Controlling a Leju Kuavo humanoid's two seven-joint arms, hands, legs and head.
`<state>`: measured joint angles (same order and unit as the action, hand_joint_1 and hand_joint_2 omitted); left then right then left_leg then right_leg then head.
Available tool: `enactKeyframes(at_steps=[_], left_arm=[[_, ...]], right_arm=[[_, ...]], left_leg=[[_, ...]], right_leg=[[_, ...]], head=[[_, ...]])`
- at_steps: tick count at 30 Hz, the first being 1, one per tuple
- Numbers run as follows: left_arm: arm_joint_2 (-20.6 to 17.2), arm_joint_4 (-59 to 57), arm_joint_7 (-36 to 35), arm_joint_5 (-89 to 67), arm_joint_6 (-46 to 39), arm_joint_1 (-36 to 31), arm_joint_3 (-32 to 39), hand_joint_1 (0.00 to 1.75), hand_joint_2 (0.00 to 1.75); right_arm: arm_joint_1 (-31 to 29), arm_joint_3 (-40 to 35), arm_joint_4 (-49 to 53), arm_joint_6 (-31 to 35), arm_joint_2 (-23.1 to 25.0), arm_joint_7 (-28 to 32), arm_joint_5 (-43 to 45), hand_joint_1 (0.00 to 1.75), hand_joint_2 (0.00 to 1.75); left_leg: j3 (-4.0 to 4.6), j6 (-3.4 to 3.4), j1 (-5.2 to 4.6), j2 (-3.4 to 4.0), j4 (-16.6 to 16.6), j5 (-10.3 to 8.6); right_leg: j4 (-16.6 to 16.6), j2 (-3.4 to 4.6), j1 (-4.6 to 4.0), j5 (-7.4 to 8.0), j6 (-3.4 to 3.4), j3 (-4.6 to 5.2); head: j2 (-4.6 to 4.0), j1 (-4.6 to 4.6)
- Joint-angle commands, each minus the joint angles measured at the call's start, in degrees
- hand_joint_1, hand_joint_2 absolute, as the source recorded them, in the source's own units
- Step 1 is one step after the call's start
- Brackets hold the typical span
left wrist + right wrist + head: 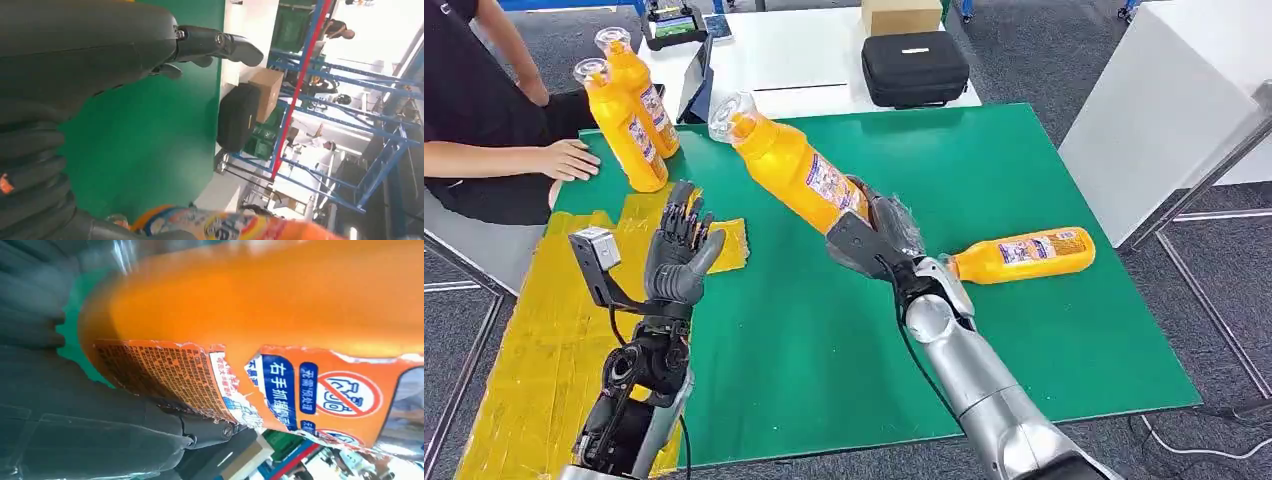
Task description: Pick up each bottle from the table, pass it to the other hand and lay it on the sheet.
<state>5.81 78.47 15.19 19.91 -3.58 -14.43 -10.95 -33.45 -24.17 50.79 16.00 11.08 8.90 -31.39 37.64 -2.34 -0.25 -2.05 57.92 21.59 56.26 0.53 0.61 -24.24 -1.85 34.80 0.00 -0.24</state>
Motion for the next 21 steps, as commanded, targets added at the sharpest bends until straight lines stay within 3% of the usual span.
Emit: enactKeyframes(at_steps=[1, 13, 21], left_arm=[[-0.1, -2.9, -0.3, 0.3, -0.2, -2.2, -2.0, 0.00, 1.75], [-0.2, -2.9, -0.4, 1.4, 0.5, -2.3, -2.3, 0.00, 1.75], [1.1, -2.1, -1.0, 3.1, 0.8, -3.0, -7.4, 0.00, 1.75]], right_arm=[[-4.4, -1.5, -7.9, 0.3, 0.5, 0.1, 0.2, 1.75, 1.75], [-4.8, -1.5, -8.6, -0.6, 0.7, 0.0, 0.5, 1.75, 1.75], [-11.0, -6.6, -19.9, 0.1, 6.6, -2.6, -4.6, 1.75, 1.75]], left_leg=[[-0.21, 0.11, 0.04, 0.13, 0.1, 0.11], [-0.04, 0.08, 0.01, 0.08, 0.0, 0.04], [-0.10, 0.13, 0.05, 0.23, 0.1, 0.12]], right_leg=[[0.0, -0.05, -0.07, -0.10, 0.04, -0.26], [0.0, -0.05, -0.03, -0.05, 0.03, -0.08], [0.0, 0.04, -0.08, -0.09, 0.06, -0.13]], head=[[0.00, -0.02], [0.00, 0.00], [0.00, 0.02]])
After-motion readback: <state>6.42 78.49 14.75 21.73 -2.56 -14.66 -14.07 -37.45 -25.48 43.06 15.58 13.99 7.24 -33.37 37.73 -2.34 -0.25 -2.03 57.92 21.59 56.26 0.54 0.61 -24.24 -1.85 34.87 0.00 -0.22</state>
